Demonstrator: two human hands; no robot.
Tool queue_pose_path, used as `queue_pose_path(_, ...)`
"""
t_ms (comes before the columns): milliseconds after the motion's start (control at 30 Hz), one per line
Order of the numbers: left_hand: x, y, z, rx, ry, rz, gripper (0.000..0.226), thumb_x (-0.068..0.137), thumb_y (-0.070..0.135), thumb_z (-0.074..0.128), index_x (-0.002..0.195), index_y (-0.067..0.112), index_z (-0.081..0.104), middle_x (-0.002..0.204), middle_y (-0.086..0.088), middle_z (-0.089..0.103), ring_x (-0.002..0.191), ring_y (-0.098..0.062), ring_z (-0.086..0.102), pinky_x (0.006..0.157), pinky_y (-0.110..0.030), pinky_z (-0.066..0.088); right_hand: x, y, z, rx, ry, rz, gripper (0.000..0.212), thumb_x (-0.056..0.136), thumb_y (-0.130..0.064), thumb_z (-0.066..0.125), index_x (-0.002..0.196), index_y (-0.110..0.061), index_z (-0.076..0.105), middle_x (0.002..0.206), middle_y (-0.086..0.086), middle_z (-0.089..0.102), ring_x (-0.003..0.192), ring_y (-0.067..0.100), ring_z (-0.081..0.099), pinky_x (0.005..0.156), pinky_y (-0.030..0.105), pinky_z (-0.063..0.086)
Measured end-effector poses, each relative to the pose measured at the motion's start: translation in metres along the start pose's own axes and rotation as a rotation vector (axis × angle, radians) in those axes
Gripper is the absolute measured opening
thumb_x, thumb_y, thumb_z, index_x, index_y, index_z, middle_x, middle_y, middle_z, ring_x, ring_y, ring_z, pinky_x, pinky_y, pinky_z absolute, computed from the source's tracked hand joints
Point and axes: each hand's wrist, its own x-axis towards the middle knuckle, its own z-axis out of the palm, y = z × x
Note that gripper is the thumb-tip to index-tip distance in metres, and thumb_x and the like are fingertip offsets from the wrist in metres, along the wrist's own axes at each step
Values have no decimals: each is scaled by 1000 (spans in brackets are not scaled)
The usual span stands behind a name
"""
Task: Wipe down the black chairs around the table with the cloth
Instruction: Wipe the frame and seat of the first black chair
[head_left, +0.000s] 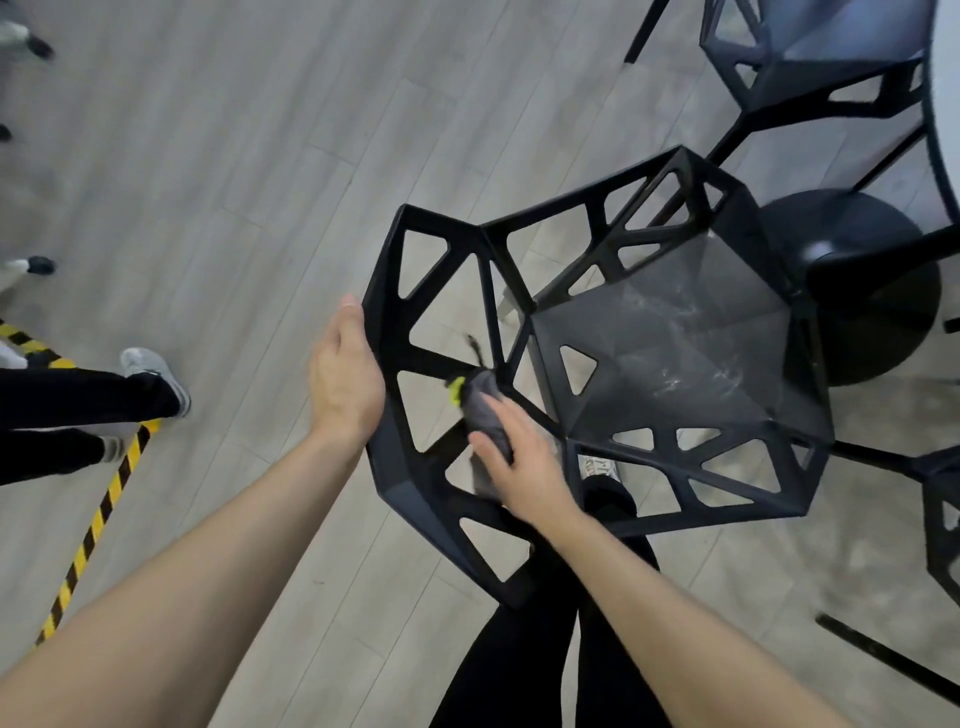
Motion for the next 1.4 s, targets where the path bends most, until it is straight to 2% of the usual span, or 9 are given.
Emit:
queue_pose_path(100, -3, 2, -1, -47, -15, -49, 58, 116, 48, 27, 147, 14, 62, 149, 6, 59, 143, -13, 49, 122, -32, 32, 9, 2, -12, 42, 46, 169, 48, 105, -52, 59, 150, -36, 54, 142, -15, 63, 134, 7, 57, 116, 41, 47)
queue_pose_path(200, -1, 2, 0, -43, -40, -31, 54, 116, 41, 26, 134, 15, 70, 136, -4, 70, 132, -24, 60, 119, -43, 41, 22, -52, -22, 163, 125, -14, 49, 107, -48, 58, 153, -35, 51, 140, -16, 65, 131, -1, 58, 111, 27, 49)
queue_pose_path(333, 16, -2, -17, 114, -242, 64, 49, 109, 48, 37, 133, 19, 68, 135, -7, 71, 131, -29, 64, 116, -48, 47, 37, -115, 9, 55, 60, -316, 47, 107, -37, 62, 153, -27, 57, 158, -6, 54, 145, 7, 50, 118, 35, 44)
queue_pose_path(500, 18, 15, -38, 337, -541, 155, 62, 116, 50, 5, 164, 36, 42, 149, 11, 52, 148, -16, 44, 120, -26, 25, -81, -68, 2, -137, -62, -388, 44, 109, -32, 60, 153, -28, 57, 158, -13, 50, 144, 6, 49, 113, 37, 47)
queue_pose_path(767, 48, 31, -53, 555, -797, 178, 32, 119, 36, 30, 144, 26, 47, 120, -9, 66, 93, -9, 66, 65, -15, 50, -18, -103, 24, -194, 39, -358, 49, 110, -30, 58, 158, -29, 50, 173, -8, 30, 155, 10, 35, 119, 34, 41)
queue_pose_path(933, 51, 5, -57, 564, -537, 295, 53, 118, 46, 25, 126, 20, 70, 110, -3, 74, 98, -21, 65, 91, -33, 46, -108, -61, 14, -323, -81, -440, 51, 112, -37, 55, 161, -34, 44, 174, -11, 26, 160, 10, 26, 118, 44, 44)
queue_pose_path(1067, 31, 11, -70, 274, -505, 182, 48, 118, 37, 40, 94, 14, 73, 51, 14, 55, 47, -1, 48, 50, -18, 40, -26, -99, 34, -327, 4, -395, 52, 112, -39, 50, 163, -33, 41, 174, -4, 27, 156, 19, 34, 115, 49, 47)
queue_pose_path(1200, 34, 32, -89, 415, -669, 262, 34, 114, 28, 53, 96, 16, 78, 60, 15, 62, 53, 2, 52, 60, -19, 44, -20, -103, 39, -321, 31, -399, 53, 110, -34, 54, 162, -31, 43, 172, -1, 32, 154, 20, 38, 116, 47, 45)
queue_pose_path(1400, 51, 46, -78, 741, -652, 272, 50, 107, 33, 62, 60, 13, 64, 61, 4, 58, 61, -9, 53, 66, -30, 40, -101, -65, 25, -367, -33, -463, 52, 111, -34, 56, 162, -33, 43, 174, -12, 27, 157, 12, 32, 114, 42, 47)
